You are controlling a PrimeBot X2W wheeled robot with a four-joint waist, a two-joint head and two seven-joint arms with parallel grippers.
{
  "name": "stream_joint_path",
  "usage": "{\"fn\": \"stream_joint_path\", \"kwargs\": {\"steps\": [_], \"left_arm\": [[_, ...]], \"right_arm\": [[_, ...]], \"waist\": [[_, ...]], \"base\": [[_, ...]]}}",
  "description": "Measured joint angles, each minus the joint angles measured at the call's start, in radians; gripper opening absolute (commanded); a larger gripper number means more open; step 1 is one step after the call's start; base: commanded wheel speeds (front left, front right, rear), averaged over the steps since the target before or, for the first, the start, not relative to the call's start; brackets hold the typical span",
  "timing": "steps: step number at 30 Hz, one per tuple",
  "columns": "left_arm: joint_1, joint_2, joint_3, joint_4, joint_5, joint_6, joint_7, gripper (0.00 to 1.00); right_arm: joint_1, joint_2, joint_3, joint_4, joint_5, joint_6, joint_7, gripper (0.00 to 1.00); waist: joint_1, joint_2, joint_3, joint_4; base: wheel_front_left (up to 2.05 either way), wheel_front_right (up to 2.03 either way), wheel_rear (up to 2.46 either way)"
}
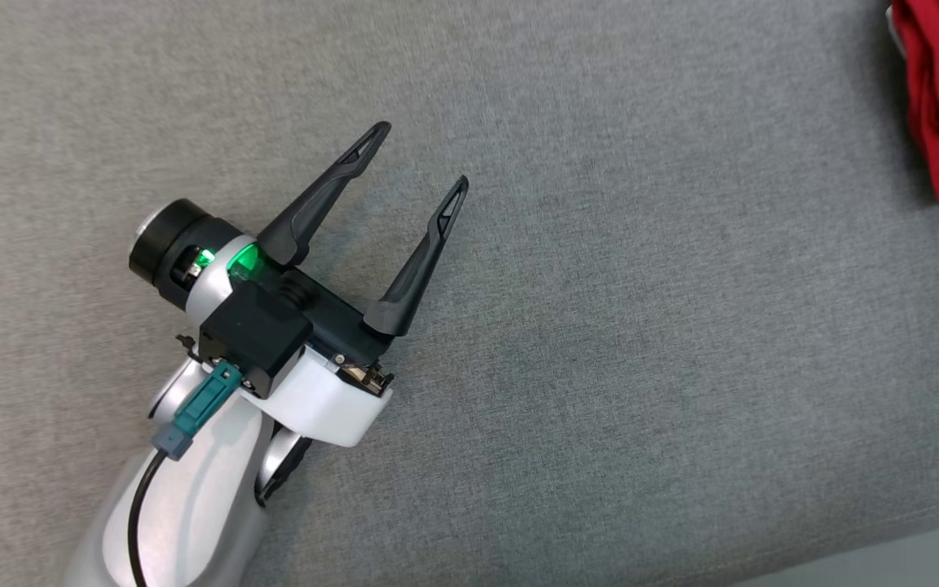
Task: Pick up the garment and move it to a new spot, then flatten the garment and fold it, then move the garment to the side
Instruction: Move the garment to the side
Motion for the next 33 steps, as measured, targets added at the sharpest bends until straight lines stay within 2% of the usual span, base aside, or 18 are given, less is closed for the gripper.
{"fn": "stream_joint_path", "kwargs": {"steps": [5, 13, 21, 22, 23, 28, 33], "left_arm": [[0.046, -0.042, 0.052, 0.021, -0.022, 0.002, 0.0, 1.0], [0.168, -0.086, 0.173, 0.057, -0.044, 0.017, 0.0, 1.0], [0.265, -0.111, 0.285, 0.071, -0.055, 0.026, 0.0, 1.0], [0.291, -0.116, 0.306, 0.081, -0.054, 0.027, 0.0, 1.0], [0.291, -0.116, 0.306, 0.081, -0.054, 0.027, 0.0, 1.0], [0.354, -0.133, 0.342, 0.093, -0.053, 0.027, 0.0, 1.0], [0.387, -0.146, 0.362, 0.092, -0.052, 0.026, 0.0, 1.0]], "right_arm": [[0.013, 0.041, 0.044, -0.055, 0.038, 0.0, -0.052, 1.0], [0.151, 0.106, 0.128, -0.186, 0.119, 0.0, -0.124, 1.0], [0.315, 0.175, 0.129, -0.332, 0.149, 0.0, -0.158, 1.0], [0.369, 0.209, 0.129, -0.371, 0.142, 0.0, -0.164, 1.0], [0.369, 0.209, 0.129, -0.371, 0.142, 0.0, -0.164, 1.0], [0.509, 0.296, 0.081, -0.463, 0.133, 0.0, -0.175, 1.0], [0.642, 0.38, 0.055, -0.545, 0.055, 0.0, -0.181, 1.0]], "waist": [[0.0, 0.0, -0.085, 0.019], [0.0, 0.0, -0.251, 0.068], [0.0, 0.0, -0.375, 0.137], [0.0, 0.0, -0.405, 0.158], [0.0, 0.0, -0.405, 0.158], [0.0, 0.0, -0.465, 0.212], [0.0, 0.0, -0.503, 0.26]], "base": [[0.0, 0.0, 0.0], [0.0, 0.0, 0.0], [0.0, 0.0, 0.0], [0.0, 0.0, 0.0], [0.0, 0.0, 0.0], [0.0, 0.0, 0.0], [0.0, 0.0, 0.0]]}}
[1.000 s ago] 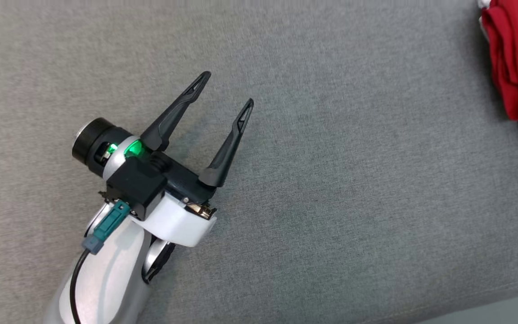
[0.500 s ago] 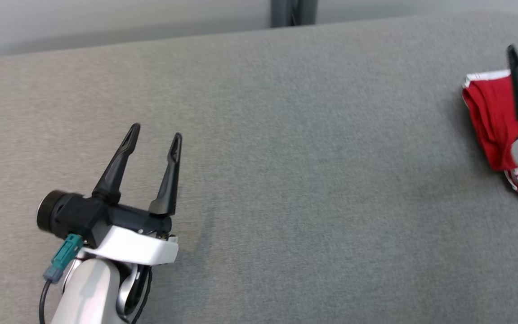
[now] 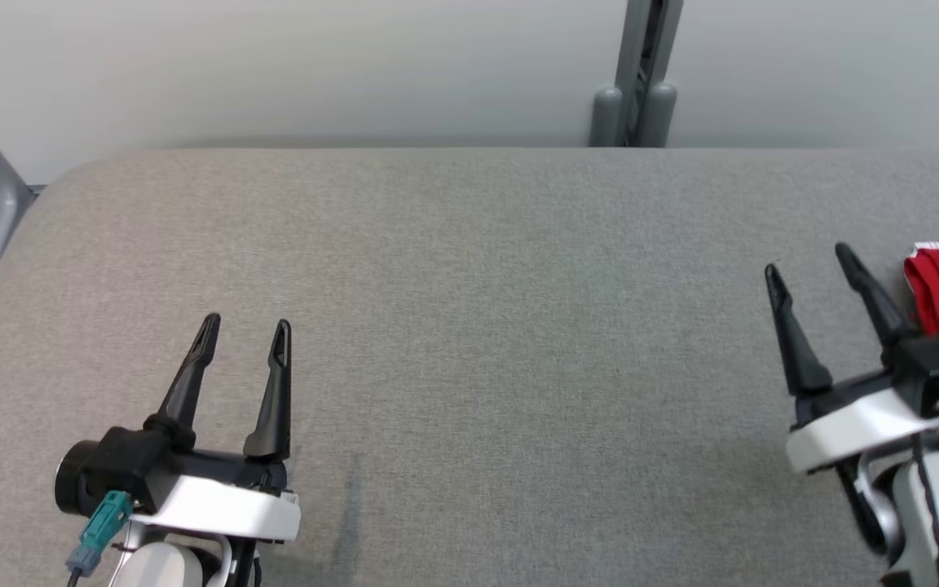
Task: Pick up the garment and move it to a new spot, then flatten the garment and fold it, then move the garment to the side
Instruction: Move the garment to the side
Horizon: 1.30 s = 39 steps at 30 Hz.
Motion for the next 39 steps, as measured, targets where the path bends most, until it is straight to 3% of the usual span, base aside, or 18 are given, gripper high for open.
{"fn": "stream_joint_path", "kwargs": {"steps": [6, 12, 18, 22, 39], "left_arm": [[0.067, -0.004, 0.005, 0.011, -0.03, 0.02, 0.0, 1.0], [0.12, -0.005, -0.035, 0.006, -0.048, 0.054, 0.0, 1.0], [0.126, -0.005, -0.026, -0.011, -0.105, 0.065, 0.0, 1.0], [0.126, -0.006, -0.032, -0.017, -0.051, 0.06, 0.0, 1.0], [0.127, -0.006, -0.05, -0.005, -0.053, 0.075, 0.0, 1.0]], "right_arm": [[0.156, 0.118, -0.058, -0.092, -0.059, 0.0, -0.003, 1.0], [0.281, 0.173, -0.153, -0.218, -0.111, 0.0, -0.005, 1.0], [0.323, 0.181, -0.174, -0.238, -0.091, 0.0, -0.005, 1.0], [0.323, 0.183, -0.161, -0.239, -0.067, 0.0, -0.005, 1.0], [0.322, 0.183, -0.164, -0.242, -0.058, 0.0, -0.005, 1.0]], "waist": [[0.0, 0.0, -0.059, 0.027], [0.0, 0.0, -0.104, 0.036], [0.0, 0.0, -0.104, 0.033], [0.0, 0.0, -0.102, 0.028], [0.0, 0.0, -0.092, 0.023]], "base": [[0.0, 0.0, 0.0], [0.0, 0.0, 0.0], [0.0, 0.0, 0.0], [0.0, 0.0, 0.0], [0.0, 0.0, 0.0]]}}
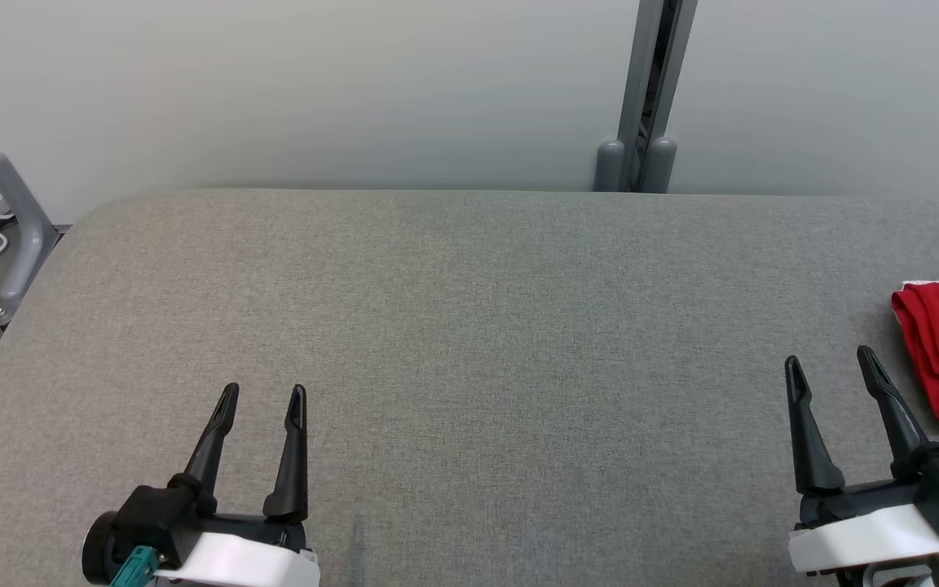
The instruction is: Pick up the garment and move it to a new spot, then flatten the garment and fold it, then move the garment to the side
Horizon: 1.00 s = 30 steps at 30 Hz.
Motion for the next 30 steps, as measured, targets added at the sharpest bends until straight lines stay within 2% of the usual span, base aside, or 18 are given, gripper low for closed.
{"fn": "stream_joint_path", "kwargs": {"steps": [8, 19, 30], "left_arm": [[0.0, 0.0, 0.005, 0.009, -0.016, 0.002, 0.0, 1.0], [-0.002, 0.0, 0.015, 0.031, -0.055, -0.039, 0.0, 1.0], [-0.003, 0.0, 0.02, 0.04, -0.073, -0.047, 0.0, 1.0]], "right_arm": [[0.0, 0.0, 0.003, -0.001, 0.002, 0.0, 0.0, 1.0], [-0.007, 0.0, 0.007, -0.003, 0.002, 0.0, 0.0, 1.0], [-0.008, 0.0, 0.006, -0.004, 0.004, 0.0, 0.0, 1.0]], "waist": [[0.0, 0.0, 0.006, -0.002], [0.0, 0.0, 0.021, -0.005], [0.0, 0.0, 0.024, -0.005]], "base": [[0.0, 0.0, 0.0], [0.0, 0.0, 0.0], [0.0, 0.0, 0.0]]}}
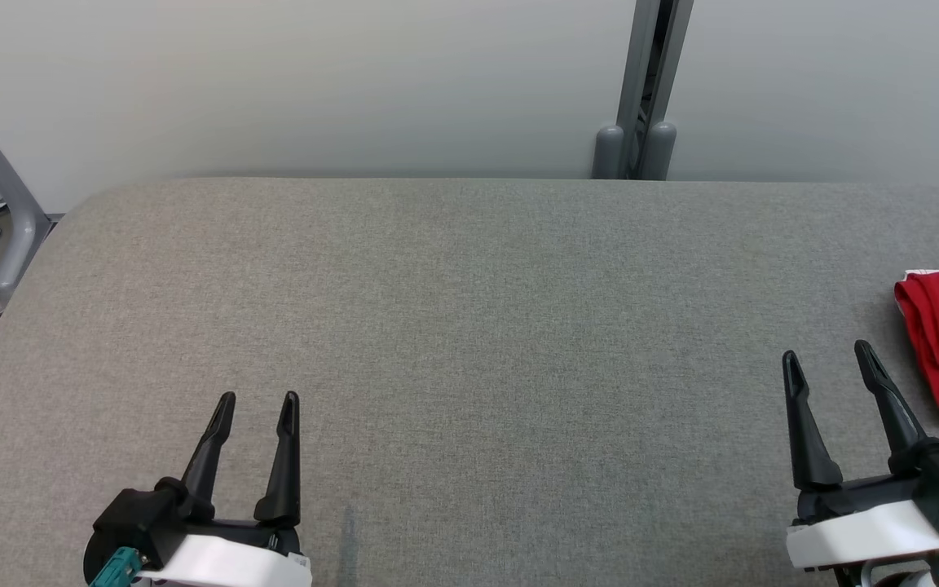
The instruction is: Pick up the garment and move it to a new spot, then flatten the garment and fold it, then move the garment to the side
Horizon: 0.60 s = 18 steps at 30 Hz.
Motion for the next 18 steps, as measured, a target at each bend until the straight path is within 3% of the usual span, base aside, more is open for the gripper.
{"fn": "stream_joint_path", "kwargs": {"steps": [18], "left_arm": [[0.0, 0.0, -0.001, 0.008, -0.007, -0.012, 0.0, 1.0]], "right_arm": [[-0.003, 0.0, -0.001, 0.001, 0.003, 0.0, 0.0, 1.0]], "waist": [[0.0, 0.0, 0.011, 0.002]], "base": [[0.0, 0.0, 0.0]]}}
